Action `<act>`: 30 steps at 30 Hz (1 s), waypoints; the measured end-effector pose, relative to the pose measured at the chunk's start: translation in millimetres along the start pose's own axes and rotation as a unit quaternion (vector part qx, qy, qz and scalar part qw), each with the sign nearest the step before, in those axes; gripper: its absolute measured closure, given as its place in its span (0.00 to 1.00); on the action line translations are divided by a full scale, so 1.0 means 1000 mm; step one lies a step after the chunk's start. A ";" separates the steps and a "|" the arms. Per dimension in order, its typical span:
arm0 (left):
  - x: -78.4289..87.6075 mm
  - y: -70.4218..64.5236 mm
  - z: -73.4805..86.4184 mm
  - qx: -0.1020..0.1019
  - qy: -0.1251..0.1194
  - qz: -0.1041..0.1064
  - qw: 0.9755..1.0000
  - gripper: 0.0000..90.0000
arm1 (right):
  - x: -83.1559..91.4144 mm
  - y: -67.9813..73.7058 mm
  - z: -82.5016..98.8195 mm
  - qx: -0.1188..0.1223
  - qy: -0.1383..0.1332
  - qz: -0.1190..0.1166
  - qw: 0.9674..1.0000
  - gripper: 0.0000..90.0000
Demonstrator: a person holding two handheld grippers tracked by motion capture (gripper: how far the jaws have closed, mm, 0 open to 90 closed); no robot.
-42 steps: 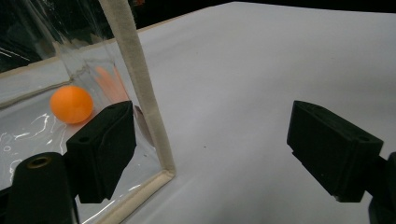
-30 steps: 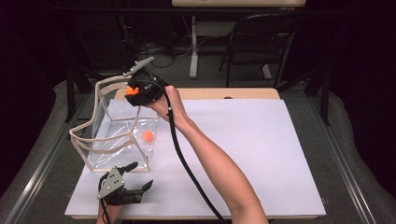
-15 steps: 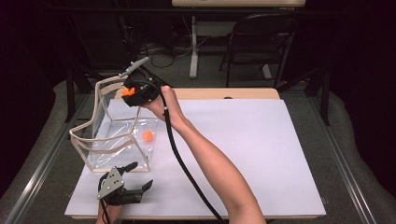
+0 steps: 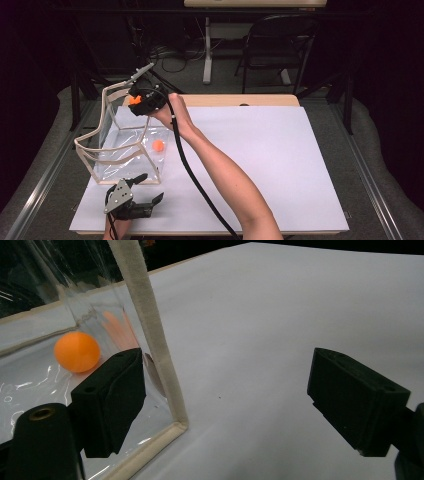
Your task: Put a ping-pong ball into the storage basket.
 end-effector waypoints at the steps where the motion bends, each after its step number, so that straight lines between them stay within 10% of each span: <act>1: 0.000 0.000 0.000 0.000 0.000 0.001 1.000 0.17 | -0.001 0.000 0.000 -0.001 0.001 0.000 1.000 0.56; 30: 0.001 0.000 0.000 0.000 0.000 0.002 1.000 0.17 | -0.014 0.004 0.005 -0.002 0.021 -0.008 1.000 0.56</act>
Point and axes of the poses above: each handheld gripper's, and its own axes: x roughly backward along the jaws, z roughly out of its underside, y roughly to its left, the point moved 1 cm from there along -x, roughly forward along the jaws, and after that the axes turned 8 degrees about z, right-handed, at the moved point
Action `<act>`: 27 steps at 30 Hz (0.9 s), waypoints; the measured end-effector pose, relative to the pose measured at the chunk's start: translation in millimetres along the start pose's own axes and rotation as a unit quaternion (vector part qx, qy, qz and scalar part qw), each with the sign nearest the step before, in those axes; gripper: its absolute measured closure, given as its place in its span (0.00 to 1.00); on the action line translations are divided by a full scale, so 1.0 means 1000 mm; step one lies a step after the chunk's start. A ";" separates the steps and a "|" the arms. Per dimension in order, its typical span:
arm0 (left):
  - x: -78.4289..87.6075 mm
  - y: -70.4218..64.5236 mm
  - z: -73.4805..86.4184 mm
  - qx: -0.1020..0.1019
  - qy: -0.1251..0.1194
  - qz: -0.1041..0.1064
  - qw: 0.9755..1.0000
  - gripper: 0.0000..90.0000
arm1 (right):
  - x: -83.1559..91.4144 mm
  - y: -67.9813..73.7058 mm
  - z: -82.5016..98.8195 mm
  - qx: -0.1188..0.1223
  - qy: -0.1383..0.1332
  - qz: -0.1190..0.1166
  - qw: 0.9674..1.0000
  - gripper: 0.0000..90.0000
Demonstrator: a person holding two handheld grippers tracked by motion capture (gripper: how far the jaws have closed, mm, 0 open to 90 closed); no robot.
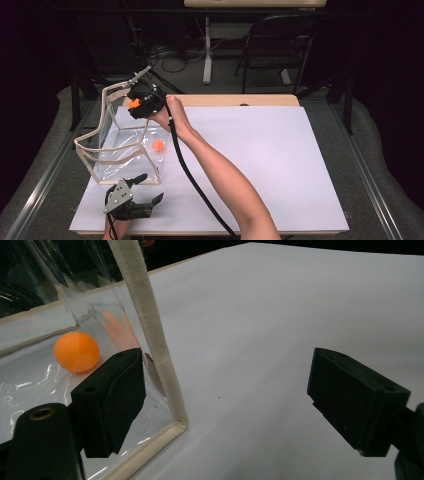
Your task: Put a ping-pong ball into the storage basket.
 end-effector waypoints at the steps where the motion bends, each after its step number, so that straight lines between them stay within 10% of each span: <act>1: 0.000 0.000 0.000 0.000 0.000 0.000 1.000 0.17 | -0.001 0.000 0.000 0.001 0.001 -0.001 1.000 0.56; 13: 0.000 0.000 0.000 0.000 0.000 0.001 1.000 0.17 | 0.007 -0.007 0.006 -0.020 -0.003 -0.013 1.000 0.25; 27: -0.002 0.000 -0.001 -0.002 0.003 0.001 1.000 0.17 | 0.040 -0.035 0.031 -0.050 -0.031 -0.009 0.998 0.14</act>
Point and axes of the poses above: each handheld gripper's, and its own axes: x roughly backward along the jaws, z roughly out of its underside, y roughly to its left, the point moved 1 cm from there along -x, roughly forward along the jaws, and after that the axes turned 8 degrees about z, right-handed, at the moved point
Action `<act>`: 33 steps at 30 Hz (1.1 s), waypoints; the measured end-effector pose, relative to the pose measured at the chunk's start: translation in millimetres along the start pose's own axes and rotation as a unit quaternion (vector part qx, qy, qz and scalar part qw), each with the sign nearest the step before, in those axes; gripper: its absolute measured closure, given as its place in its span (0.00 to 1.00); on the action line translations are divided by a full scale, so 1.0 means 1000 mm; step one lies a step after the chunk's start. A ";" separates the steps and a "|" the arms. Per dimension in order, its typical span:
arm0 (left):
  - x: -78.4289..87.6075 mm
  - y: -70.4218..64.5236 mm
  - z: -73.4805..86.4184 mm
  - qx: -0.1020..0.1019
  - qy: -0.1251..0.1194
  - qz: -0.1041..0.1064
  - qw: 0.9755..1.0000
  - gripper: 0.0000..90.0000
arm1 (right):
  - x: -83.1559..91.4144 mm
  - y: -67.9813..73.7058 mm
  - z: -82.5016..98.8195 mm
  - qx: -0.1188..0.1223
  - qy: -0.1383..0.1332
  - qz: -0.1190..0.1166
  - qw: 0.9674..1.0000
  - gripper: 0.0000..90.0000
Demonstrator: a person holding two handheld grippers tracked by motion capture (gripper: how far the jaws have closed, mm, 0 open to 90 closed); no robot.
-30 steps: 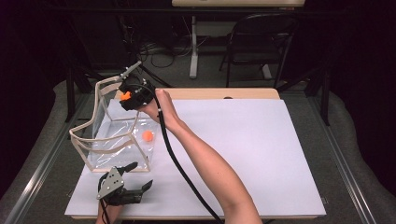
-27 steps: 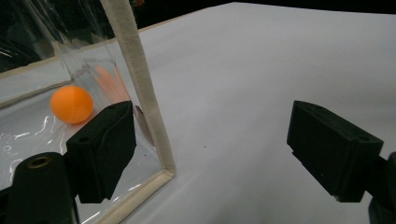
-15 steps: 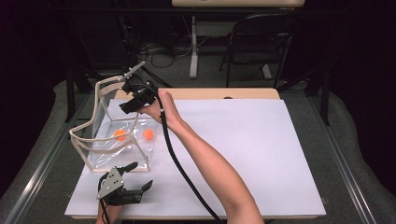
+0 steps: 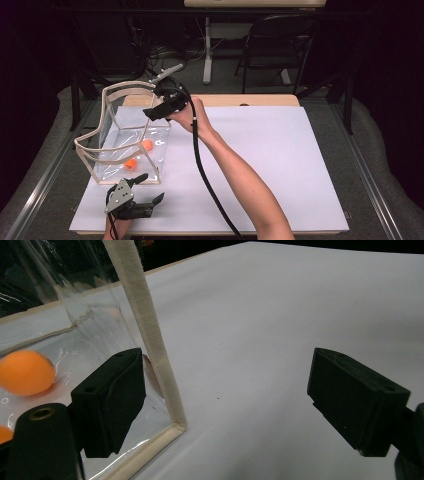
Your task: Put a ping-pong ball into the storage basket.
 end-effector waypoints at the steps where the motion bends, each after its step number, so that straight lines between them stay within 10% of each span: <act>1: 0.000 0.000 0.000 0.000 -0.002 -0.001 1.000 0.17 | 0.002 -0.001 0.002 -0.001 0.000 0.000 1.000 0.14; 33: -0.001 -0.002 0.000 -0.001 -0.002 0.001 1.000 0.17 | 0.043 -0.022 0.058 -0.013 -0.003 0.015 1.000 0.07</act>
Point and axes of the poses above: each handheld gripper's, and its own axes: x roughly backward along the jaws, z roughly out of its underside, y roughly to its left, the point moved 1 cm from there along -x, roughly forward along the jaws, and after that the axes turned 8 degrees about z, right-handed, at the moved point
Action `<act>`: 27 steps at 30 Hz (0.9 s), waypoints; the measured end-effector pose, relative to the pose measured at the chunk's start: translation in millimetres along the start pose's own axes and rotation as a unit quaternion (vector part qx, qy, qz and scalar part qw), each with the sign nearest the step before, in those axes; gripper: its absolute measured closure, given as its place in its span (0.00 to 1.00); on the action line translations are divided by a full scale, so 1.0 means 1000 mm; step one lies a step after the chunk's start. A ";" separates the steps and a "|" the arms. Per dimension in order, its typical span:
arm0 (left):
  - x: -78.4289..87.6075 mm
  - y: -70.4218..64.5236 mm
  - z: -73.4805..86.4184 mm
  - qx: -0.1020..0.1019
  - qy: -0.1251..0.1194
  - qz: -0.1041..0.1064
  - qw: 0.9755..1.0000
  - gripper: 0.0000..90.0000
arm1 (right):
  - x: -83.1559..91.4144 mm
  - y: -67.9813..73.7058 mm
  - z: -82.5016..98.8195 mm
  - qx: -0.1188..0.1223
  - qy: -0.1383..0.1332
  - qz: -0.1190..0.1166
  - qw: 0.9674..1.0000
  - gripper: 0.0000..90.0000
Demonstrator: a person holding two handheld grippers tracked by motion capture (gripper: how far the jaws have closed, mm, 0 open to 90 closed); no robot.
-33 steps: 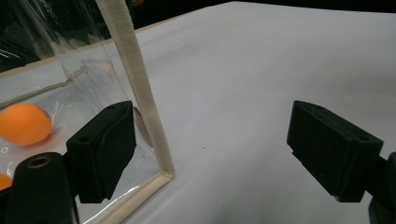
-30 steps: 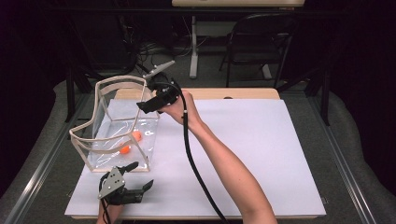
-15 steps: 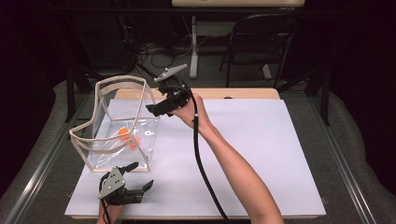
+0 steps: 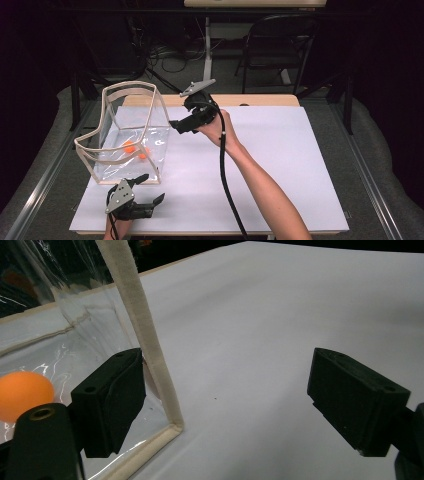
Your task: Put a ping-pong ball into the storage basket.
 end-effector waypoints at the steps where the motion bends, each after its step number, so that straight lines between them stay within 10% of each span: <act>1: 0.000 0.000 0.000 0.000 -0.001 0.000 1.000 0.17 | 0.003 -0.001 0.003 -0.001 -0.001 0.002 1.000 0.07; 27: -0.001 0.001 0.000 0.000 0.001 0.000 1.000 0.17 | 0.033 0.000 0.073 -0.008 -0.002 0.016 1.000 0.07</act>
Point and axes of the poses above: each handheld gripper's, and its own axes: x roughly backward along the jaws, z roughly out of its underside, y roughly to its left, the point moved 1 cm from there along -x, roughly forward along the jaws, and after that the axes turned 8 degrees about z, right-handed, at the moved point
